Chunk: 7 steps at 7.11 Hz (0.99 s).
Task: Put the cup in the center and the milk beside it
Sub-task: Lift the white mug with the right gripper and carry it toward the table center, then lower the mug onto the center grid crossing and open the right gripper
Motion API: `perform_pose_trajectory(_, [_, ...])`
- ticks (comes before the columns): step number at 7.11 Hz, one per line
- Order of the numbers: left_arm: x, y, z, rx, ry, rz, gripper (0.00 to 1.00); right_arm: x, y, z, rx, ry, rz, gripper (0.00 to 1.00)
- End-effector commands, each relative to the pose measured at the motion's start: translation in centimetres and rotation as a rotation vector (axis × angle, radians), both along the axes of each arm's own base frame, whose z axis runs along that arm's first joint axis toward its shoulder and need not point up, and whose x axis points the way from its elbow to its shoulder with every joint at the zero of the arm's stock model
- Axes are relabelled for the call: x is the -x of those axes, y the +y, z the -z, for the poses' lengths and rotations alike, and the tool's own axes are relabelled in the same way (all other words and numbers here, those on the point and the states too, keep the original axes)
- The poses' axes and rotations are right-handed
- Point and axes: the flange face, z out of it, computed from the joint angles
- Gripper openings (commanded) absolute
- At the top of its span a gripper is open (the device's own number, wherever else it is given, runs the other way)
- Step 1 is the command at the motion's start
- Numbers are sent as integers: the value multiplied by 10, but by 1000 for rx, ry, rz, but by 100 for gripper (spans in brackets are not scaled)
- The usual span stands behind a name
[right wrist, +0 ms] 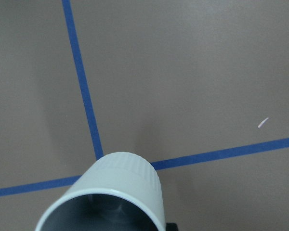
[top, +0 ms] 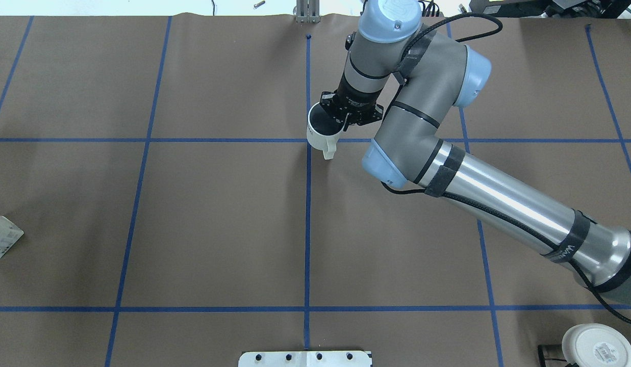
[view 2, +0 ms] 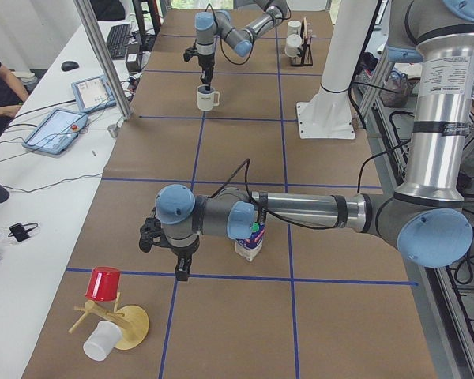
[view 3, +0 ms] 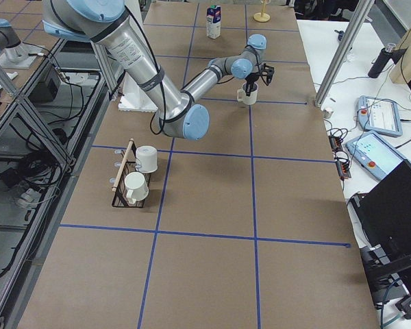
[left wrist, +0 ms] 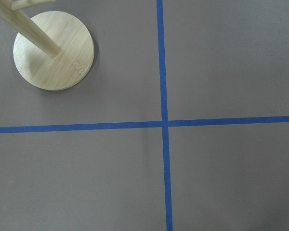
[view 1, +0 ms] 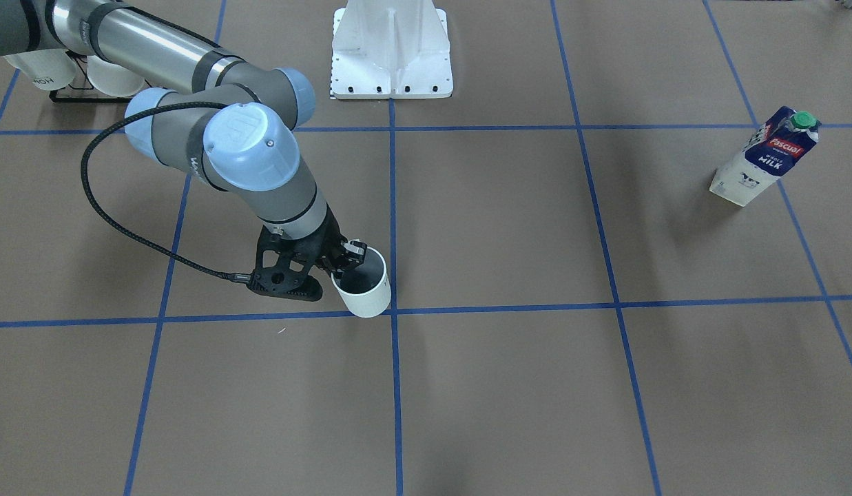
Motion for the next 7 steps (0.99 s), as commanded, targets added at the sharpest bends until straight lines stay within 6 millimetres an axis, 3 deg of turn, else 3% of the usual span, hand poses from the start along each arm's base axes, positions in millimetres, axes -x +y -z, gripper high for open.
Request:
perform_pose_trajectory(1, [0, -2, -20, -16, 0, 1, 98, 16, -8, -5, -13, 12, -11, 0])
perform_pose_trajectory(2, [0, -3, -22, -17, 0, 1, 98, 16, -9, -5, -14, 12, -14, 18])
perform_pose_trajectory(3, [0, -5, -14, -31, 0, 3, 98, 15, -8, 3, -37, -14, -14, 99])
perform_pose_trajectory(5, [-5, -6, 39, -92, 76, 2, 98, -3, -14, 18, -73, -62, -23, 100])
perform_pose_trajectory(6, [-6, 1, 69, -130, 97, 1, 98, -28, -21, 21, -62, -87, -18, 100])
perform_pose_trajectory(7, [-16, 16, 93, -171, 100, -20, 98, -59, -30, 11, -32, -113, -18, 100])
